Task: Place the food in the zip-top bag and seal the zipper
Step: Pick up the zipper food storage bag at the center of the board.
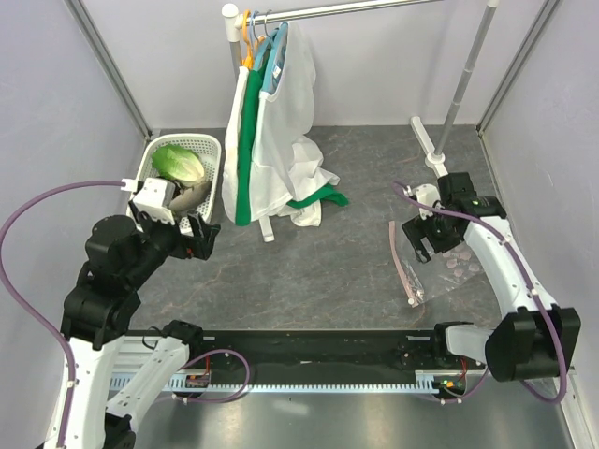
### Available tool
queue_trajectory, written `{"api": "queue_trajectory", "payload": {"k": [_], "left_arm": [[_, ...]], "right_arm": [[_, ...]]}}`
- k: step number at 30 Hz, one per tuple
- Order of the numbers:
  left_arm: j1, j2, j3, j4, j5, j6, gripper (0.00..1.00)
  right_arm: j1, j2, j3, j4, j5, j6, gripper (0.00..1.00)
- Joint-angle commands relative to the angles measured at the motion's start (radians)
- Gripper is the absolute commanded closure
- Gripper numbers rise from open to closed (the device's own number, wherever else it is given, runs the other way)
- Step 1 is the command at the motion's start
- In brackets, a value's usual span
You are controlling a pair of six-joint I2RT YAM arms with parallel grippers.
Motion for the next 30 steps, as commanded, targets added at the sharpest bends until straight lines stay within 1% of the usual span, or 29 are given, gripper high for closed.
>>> {"api": "queue_trajectory", "payload": {"k": [1, 7, 10, 12, 13, 16, 18, 20, 23, 24, 27, 28, 29, 30], "left_arm": [[0.007, -0.020, 0.004, 0.113, -0.035, -0.130, 0.00], [0.007, -0.012, -0.042, 0.133, 0.054, -0.189, 0.00], [0.007, -0.017, -0.068, 0.136, 0.068, -0.192, 0.00], [0.007, -0.023, -0.077, 0.134, 0.072, -0.196, 0.00], [0.007, -0.026, -0.085, 0.136, 0.077, -0.196, 0.00], [0.009, -0.035, -0.099, 0.136, 0.079, -0.205, 0.00], [0.010, -0.038, -0.105, 0.134, 0.078, -0.213, 0.00], [0.012, -0.041, -0.115, 0.134, 0.080, -0.221, 0.00], [0.013, -0.044, -0.108, 0.116, 0.079, -0.250, 0.00], [0.012, -0.043, -0.102, 0.101, 0.071, -0.261, 0.00], [0.013, -0.063, -0.094, 0.062, 0.062, -0.305, 0.00], [0.015, -0.073, -0.097, 0.055, 0.062, -0.313, 0.00], [0.013, -0.095, -0.102, 0.048, 0.068, -0.323, 0.00], [0.013, -0.106, -0.109, 0.030, 0.086, -0.324, 0.00]], "right_arm": [[0.004, 0.051, -0.036, 0.067, 0.079, -0.023, 0.08], [0.014, 0.138, -0.049, 0.115, 0.108, -0.017, 0.13], [0.032, 0.203, -0.049, 0.117, 0.099, -0.022, 0.18], [0.044, 0.229, -0.047, 0.112, 0.094, -0.030, 0.19], [0.050, 0.255, -0.040, 0.094, 0.045, -0.048, 0.20], [0.069, 0.310, -0.020, 0.074, -0.018, -0.051, 0.20], [0.084, 0.339, -0.016, 0.083, -0.019, -0.042, 0.20], [0.098, 0.379, -0.027, 0.120, -0.003, -0.022, 0.26], [0.106, 0.418, -0.029, 0.135, -0.027, -0.010, 0.42], [0.106, 0.422, -0.026, 0.137, -0.042, -0.005, 0.61], [0.107, 0.427, -0.004, 0.114, -0.102, 0.019, 1.00], [0.107, 0.418, 0.022, 0.077, -0.125, 0.024, 1.00], [0.107, 0.407, 0.036, 0.052, -0.195, 0.024, 1.00], [0.106, 0.392, 0.054, 0.032, -0.231, 0.030, 1.00]]}}
